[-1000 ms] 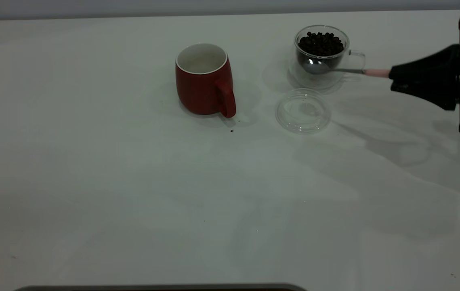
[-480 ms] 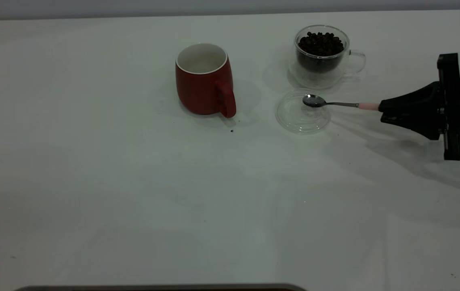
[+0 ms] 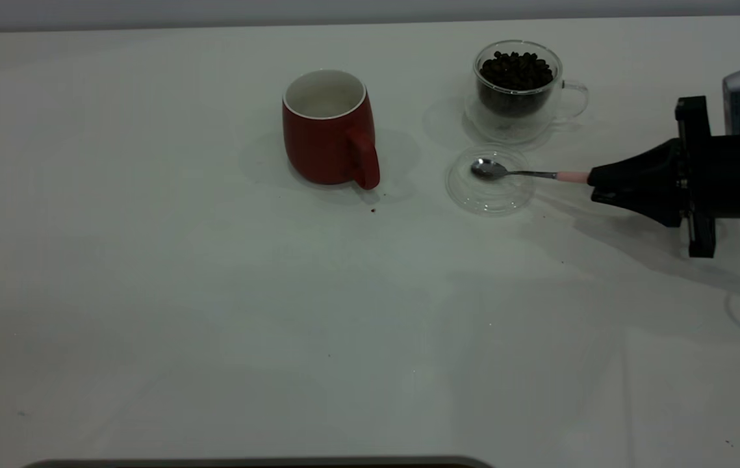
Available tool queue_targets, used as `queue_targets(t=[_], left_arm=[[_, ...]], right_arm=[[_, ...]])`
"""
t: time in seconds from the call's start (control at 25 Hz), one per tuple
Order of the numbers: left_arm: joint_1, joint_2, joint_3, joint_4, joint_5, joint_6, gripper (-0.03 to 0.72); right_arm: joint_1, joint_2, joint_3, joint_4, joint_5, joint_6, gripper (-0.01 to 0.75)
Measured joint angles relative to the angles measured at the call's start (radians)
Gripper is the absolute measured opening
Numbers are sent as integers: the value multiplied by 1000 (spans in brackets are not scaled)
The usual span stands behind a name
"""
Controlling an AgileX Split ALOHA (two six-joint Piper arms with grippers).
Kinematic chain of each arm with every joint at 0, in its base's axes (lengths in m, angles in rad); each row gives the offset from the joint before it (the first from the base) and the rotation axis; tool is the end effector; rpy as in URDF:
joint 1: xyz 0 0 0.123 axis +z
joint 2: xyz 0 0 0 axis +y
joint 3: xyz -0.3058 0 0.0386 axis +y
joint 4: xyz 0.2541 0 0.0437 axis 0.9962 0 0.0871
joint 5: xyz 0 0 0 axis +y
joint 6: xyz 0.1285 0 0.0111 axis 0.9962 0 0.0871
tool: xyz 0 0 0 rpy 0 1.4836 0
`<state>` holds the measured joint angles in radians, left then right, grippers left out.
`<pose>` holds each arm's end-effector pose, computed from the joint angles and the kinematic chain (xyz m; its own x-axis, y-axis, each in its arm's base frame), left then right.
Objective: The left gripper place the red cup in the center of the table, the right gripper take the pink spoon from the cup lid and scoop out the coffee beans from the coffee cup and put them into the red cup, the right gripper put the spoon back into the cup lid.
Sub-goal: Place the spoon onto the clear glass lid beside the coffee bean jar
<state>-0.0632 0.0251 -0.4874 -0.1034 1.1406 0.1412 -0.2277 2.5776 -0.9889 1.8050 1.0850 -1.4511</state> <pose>0.0091 -0.0127 0.2503 -0.5381 0.1316 -0.8326 0.1943 0.9805 0.0294 0.3649 0.0294 -0.0591 -0.8689 0.4935 0.0394 0.2537 0.3756 0.8914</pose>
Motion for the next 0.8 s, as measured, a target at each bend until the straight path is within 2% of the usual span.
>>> queue_targets(t=[0.8], left_arm=[[0, 0, 0, 0, 0, -1, 586]], right_arm=[[60, 8, -34, 0, -9, 19, 111]])
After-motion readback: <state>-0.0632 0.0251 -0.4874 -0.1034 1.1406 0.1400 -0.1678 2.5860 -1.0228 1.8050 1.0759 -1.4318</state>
